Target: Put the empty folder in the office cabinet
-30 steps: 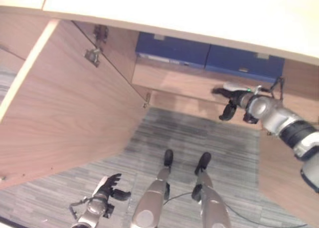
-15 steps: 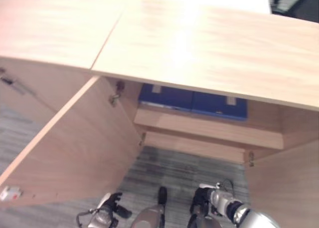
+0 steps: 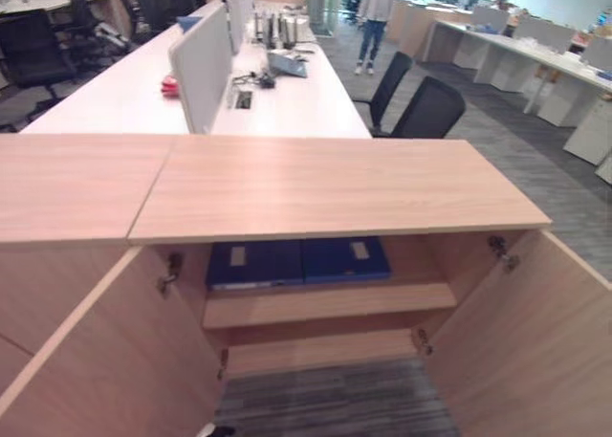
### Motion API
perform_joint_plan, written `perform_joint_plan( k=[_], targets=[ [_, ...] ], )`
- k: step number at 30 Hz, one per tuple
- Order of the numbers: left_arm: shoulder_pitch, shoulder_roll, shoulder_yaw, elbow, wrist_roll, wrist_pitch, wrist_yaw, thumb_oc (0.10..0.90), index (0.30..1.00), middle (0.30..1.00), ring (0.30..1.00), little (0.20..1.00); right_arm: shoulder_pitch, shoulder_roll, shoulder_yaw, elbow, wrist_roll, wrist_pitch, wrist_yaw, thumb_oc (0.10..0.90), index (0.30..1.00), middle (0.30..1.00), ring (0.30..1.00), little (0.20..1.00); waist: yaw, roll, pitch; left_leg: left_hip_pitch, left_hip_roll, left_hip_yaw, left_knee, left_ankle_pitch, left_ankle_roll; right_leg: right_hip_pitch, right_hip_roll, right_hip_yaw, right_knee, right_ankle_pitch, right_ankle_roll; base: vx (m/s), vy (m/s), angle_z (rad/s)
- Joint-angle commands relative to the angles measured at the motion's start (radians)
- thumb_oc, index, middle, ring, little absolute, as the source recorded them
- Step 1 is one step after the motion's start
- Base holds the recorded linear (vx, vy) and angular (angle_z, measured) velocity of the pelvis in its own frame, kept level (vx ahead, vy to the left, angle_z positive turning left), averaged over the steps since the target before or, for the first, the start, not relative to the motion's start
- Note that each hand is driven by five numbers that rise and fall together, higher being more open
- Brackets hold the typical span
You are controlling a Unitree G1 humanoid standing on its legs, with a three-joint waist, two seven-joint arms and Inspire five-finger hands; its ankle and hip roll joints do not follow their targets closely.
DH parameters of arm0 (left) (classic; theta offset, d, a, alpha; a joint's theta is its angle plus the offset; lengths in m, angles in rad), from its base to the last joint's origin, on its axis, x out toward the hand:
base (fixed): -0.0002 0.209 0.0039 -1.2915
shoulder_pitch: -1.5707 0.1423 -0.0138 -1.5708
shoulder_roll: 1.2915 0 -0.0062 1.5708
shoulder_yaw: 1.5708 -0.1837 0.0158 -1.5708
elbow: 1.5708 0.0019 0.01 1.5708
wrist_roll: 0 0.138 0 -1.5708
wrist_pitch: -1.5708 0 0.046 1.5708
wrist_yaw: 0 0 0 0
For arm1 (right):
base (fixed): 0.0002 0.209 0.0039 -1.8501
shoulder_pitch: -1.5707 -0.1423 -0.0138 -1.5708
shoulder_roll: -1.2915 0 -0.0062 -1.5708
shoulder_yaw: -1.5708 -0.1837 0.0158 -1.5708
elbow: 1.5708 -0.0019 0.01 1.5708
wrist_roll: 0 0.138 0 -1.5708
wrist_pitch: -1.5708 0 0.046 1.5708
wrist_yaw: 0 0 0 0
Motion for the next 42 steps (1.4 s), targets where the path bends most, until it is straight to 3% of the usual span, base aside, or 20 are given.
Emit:
perform_joint_plan(
  k=[1, 6, 7, 9, 10, 11, 13, 16, 17, 18, 20, 21, 23, 30, 32, 34, 40, 42],
  targets=[
    [-0.046, -0.031, 0.017, 0.068, 0.038, -0.008, -0.017, 0.8, 0.9, 0.9, 0.9, 0.9, -0.096, -0.024, -0.047, 0.033, 0.116, -0.03, -0.033, 0.8, 0.9, 0.9, 0.9, 0.9, -0.019, 0.05, 0.033, -0.019, -0.014, -0.057, -0.001, -0.078, -0.027, -0.028, 0.014, 0.048, -0.003, -0.015, 0.051, 0.01, 0.022, -0.42],
    [-0.047, -0.053, 0.01, 0.076, 0.031, -0.013, -0.02, 0.8, 0.9, 0.9, 0.9, 0.9, -0.09, -0.017, -0.081, 0.045, 0.174, -0.039, -0.048, 0.8, 0.9, 0.9, 0.9, 0.9, -0.05, 0.058, 0.036, -0.009, -0.002, -0.014, -0.001, -0.083, -0.026, -0.044, 0.028, 0.07, 0.005, -0.007, 0.05, -0.02, 0.028, -0.44],
    [-0.052, -0.063, 0.0, 0.06, 0.016, -0.015, -0.017, 0.8, 0.9, 0.9, 0.9, 0.9, -0.109, -0.026, -0.084, 0.052, 0.169, -0.035, -0.06, 0.8, 0.9, 0.9, 0.9, 0.9, -0.053, 0.072, 0.066, 0.006, 0.013, 0.025, -0.001, -0.09, -0.025, -0.064, 0.01, 0.018, 0.054, -0.014, 0.057, -0.06, 0.033, -0.31],
    [-0.053, -0.063, 0.0, 0.06, 0.016, -0.015, -0.017, 0.8, 0.9, 0.9, 0.9, 0.9, -0.11, -0.026, -0.084, 0.052, 0.169, -0.035, -0.06, 0.8, 0.9, 0.9, 0.9, 0.9, -0.052, 0.071, 0.064, 0.003, 0.012, 0.026, -0.001, -0.088, -0.025, -0.067, 0.009, 0.019, 0.053, -0.011, 0.056, -0.04, 0.009, -0.44],
    [-0.056, -0.066, -0.003, 0.047, 0.003, -0.011, -0.014, 0.8, 0.9, 0.9, 0.9, 0.9, -0.124, -0.05, -0.115, 0.061, 0.176, -0.036, -0.085, 0.8, 0.9, 0.9, 0.9, 0.9, -0.054, 0.087, 0.081, 0.017, 0.034, 0.059, -0.001, -0.092, -0.032, -0.056, -0.038, -0.081, 0.087, -0.033, 0.051, 0.03, -0.012, -0.55],
    [-0.061, -0.066, -0.007, 0.045, -0.004, -0.009, -0.015, 0.8, 0.9, 0.9, 0.9, 0.9, -0.133, -0.066, -0.142, 0.069, 0.194, -0.038, -0.097, 0.8, 0.9, 0.9, 0.9, 0.9, -0.057, 0.095, 0.081, 0.03, 0.043, 0.057, -0.001, -0.11, -0.038, -0.044, -0.051, -0.086, 0.104, -0.057, 0.059, -0.03, -0.057, -0.66],
    [-0.073, -0.068, -0.011, 0.041, -0.017, -0.009, -0.013, 0.8, 0.9, 0.9, 0.9, 0.9, -0.154, -0.092, -0.196, 0.085, 0.238, -0.042, -0.121, 0.8, 0.9, 0.9, 0.9, 0.9, -0.058, 0.097, 0.084, 0.022, 0.049, 0.071, -0.001, -0.095, -0.035, -0.042, -0.076, -0.072, 0.117, -0.044, 0.049, -0.02, -0.069, -0.48],
    [-0.087, -0.068, -0.023, 0.033, -0.02, -0.01, -0.009, 0.8, 0.9, 0.9, 0.9, 0.9, -0.183, -0.134, -0.288, 0.094, 0.343, -0.066, -0.164, 0.8, 0.9, 0.9, 0.9, 0.9, -0.058, 0.1, 0.072, 0.022, 0.058, 0.074, -0.001, -0.099, -0.038, -0.018, -0.115, -0.037, 0.104, -0.021, 0.063, 0.06, -0.152, -0.19],
    [-0.1, -0.067, -0.029, 0.034, -0.021, -0.008, -0.005, 0.8, 0.9, 0.9, 0.9, 0.9, -0.196, -0.151, -0.328, 0.096, 0.402, -0.078, -0.18, 0.8, 0.9, 0.9, 0.9, 0.9, -0.058, 0.089, 0.06, 0.019, 0.063, 0.076, -0.001, -0.1, -0.049, 0.013, -0.115, -0.009, 0.054, -0.001, 0.074, 0.16, -0.347, -0.03],
    [-0.094, -0.063, -0.023, 0.038, -0.021, -0.007, -0.003, 0.8, 0.9, 0.9, 0.9, 0.9, -0.209, -0.172, -0.345, 0.105, 0.406, -0.082, -0.202, 0.8, 0.9, 0.9, 0.9, 0.9, -0.047, 0.074, 0.043, 0.031, 0.07, 0.093, -0.001, -0.102, -0.063, 0.046, -0.099, 0.003, -0.034, 0.005, 0.088, 0.17, -0.399, -0.02],
    [-0.082, -0.058, -0.004, 0.044, -0.039, -0.002, 0.008, 0.8, 0.9, 0.9, 0.9, 0.9, -0.218, -0.183, -0.346, 0.104, 0.403, -0.086, -0.218, 0.8, 0.9, 0.9, 0.9, 0.9, -0.037, 0.063, 0.033, 0.039, 0.099, 0.119, 0.006, -0.094, -0.082, 0.059, -0.075, 0.003, -0.082, 0.009, 0.095, 0.1, -0.272, -0.18],
    [-0.082, -0.058, -0.004, 0.044, -0.039, -0.002, 0.008, 0.8, 0.9, 0.9, 0.9, 0.9, -0.218, -0.183, -0.346, 0.104, 0.403, -0.086, -0.218, 0.8, 0.9, 0.9, 0.9, 0.9, -0.036, 0.064, 0.034, 0.04, 0.1, 0.121, 0.006, -0.094, -0.083, 0.06, -0.074, 0.005, -0.083, 0.01, 0.094, 0.1, -0.275, -0.58],
    [-0.079, -0.06, 0.049, 0.065, -0.094, -0.002, 0.027, 0.8, 0.9, 0.9, 0.9, 0.9, -0.211, -0.203, -0.338, 0.073, 0.399, -0.106, -0.233, 0.8, 0.9, 0.9, 0.9, 0.9, -0.041, 0.051, 0.023, 0.059, 0.142, 0.139, 0.014, -0.091, -0.108, 0.07, -0.024, 0.04, -0.116, -0.01, 0.077, 0.13, -0.327, -0.53],
    [-0.106, -0.072, 0.043, 0.075, -0.081, 0.0, 0.039, 0.8, 0.9, 0.9, 0.9, 0.9, -0.22, -0.301, -0.258, -0.098, 0.276, -0.132, -0.276, 0.8, 0.9, 0.9, 0.9, 0.9, -0.086, 0.051, 0.011, 0.067, 0.235, 0.187, 0.036, -0.069, -0.159, 0.069, 0.068, 0.084, -0.122, -0.064, 0.036, 0.07, -0.256, -0.34],
    [-0.133, -0.061, 0.023, 0.056, -0.071, -0.001, 0.036, 0.8, 0.9, 0.9, 0.9, 0.9, -0.243, -0.389, -0.255, -0.135, 0.234, -0.132, -0.281, 0.8, 0.9, 0.9, 0.9, 0.9, -0.095, 0.051, 0.016, 0.054, 0.28, 0.189, 0.049, -0.045, -0.183, 0.07, 0.104, 0.08, -0.122, -0.084, 0.015, 0.07, -0.269, -0.06],
    [-0.138, -0.057, 0.017, 0.052, -0.069, 0.0, 0.034, 0.8, 0.9, 0.9, 0.9, 0.9, -0.246, -0.41, -0.258, -0.14, 0.228, -0.133, -0.284, 0.8, 0.9, 0.9, 0.9, 0.9, -0.097, 0.058, 0.015, 0.061, 0.293, 0.178, 0.051, -0.059, -0.193, 0.081, 0.114, 0.08, -0.122, -0.104, 0.02, 0.11, -0.152, -0.02],
    [-0.157, -0.031, 0.039, 0.016, -0.063, 0.011, 0.026, 0.8, 0.9, 0.9, 0.9, 0.9, -0.15, -0.508, -0.338, -0.379, 0.176, -0.155, -0.286, 0.8, 0.9, 0.9, 0.9, 0.9, -0.126, 0.062, 0.044, 0.033, 0.352, 0.203, 0.123, -0.023, -0.226, 0.102, 0.158, 0.071, -0.122, -0.157, -0.02, 0.02, -0.18, -0.02],
    [-0.139, -0.017, 0.063, 0.0, -0.039, 0.024, 0.007, 0.8, 0.9, 0.9, 0.9, 0.9, -0.064, -0.537, -0.387, -0.584, 0.11, -0.159, -0.281, 0.8, 0.9, 0.9, 0.9, 0.9, -0.146, 0.068, 0.058, 0.019, 0.364, 0.224, 0.15, 0.004, -0.237, 0.114, 0.167, 0.063, -0.122, -0.176, -0.035, -0.01, -0.11, 0.1]
  ],
)
